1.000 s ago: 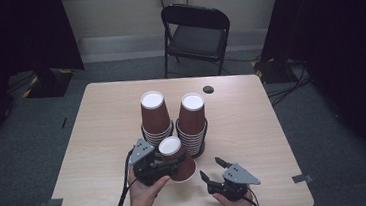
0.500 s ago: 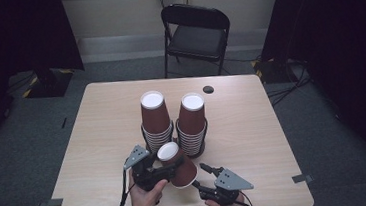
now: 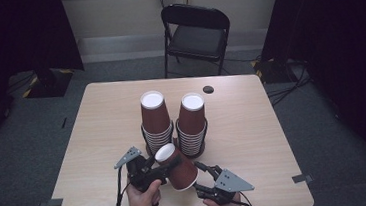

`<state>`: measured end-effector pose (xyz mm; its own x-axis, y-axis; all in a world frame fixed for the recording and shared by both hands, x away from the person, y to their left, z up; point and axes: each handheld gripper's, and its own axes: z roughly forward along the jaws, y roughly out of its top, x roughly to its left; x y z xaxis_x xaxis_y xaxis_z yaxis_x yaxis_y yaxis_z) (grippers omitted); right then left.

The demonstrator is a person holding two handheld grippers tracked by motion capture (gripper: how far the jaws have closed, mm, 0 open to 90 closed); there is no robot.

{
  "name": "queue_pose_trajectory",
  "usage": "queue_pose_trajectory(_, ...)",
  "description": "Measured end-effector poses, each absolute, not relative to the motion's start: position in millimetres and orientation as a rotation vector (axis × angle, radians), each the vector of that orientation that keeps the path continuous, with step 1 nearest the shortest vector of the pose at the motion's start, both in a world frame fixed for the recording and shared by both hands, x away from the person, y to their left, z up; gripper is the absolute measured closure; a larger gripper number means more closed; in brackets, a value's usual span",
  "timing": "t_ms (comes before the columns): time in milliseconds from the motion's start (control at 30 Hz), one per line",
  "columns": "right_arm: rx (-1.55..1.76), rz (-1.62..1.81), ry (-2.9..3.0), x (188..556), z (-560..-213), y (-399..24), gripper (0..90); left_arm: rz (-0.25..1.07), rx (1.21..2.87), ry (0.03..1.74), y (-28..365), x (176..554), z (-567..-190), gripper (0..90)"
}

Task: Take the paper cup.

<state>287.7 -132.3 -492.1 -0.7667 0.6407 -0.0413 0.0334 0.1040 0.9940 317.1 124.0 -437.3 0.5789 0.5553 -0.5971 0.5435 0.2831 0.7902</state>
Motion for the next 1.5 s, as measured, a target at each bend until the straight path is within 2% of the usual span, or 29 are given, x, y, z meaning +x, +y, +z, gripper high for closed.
queue_pose_trajectory(100,0.645,1.723,1.908,289,-491,-132,51.5,-0.042,1.321,1.049,127,318,-439,21.9)
queue_pose_trajectory(633,0.583,1.741,1.87,303,-479,-113,62.5,-0.087,1.283,1.052,128,316,-435,21.8)
queue_pose_trajectory(800,0.585,1.727,1.847,304,-480,-113,69.1,-0.102,1.276,1.047,130,317,-437,21.2)
queue_pose_trajectory(967,0.586,1.696,1.841,302,-480,-115,80.7,-0.069,1.297,1.039,130,317,-437,19.0)
queue_pose_trajectory(1400,0.588,1.726,1.831,298,-478,-117,84.2,-0.088,1.275,1.02,134,321,-436,17.7)
queue_pose_trajectory(1500,0.59,1.72,1.84,298,-478,-118,84.5,-0.051,1.275,1.009,138,321,-433,19.2)
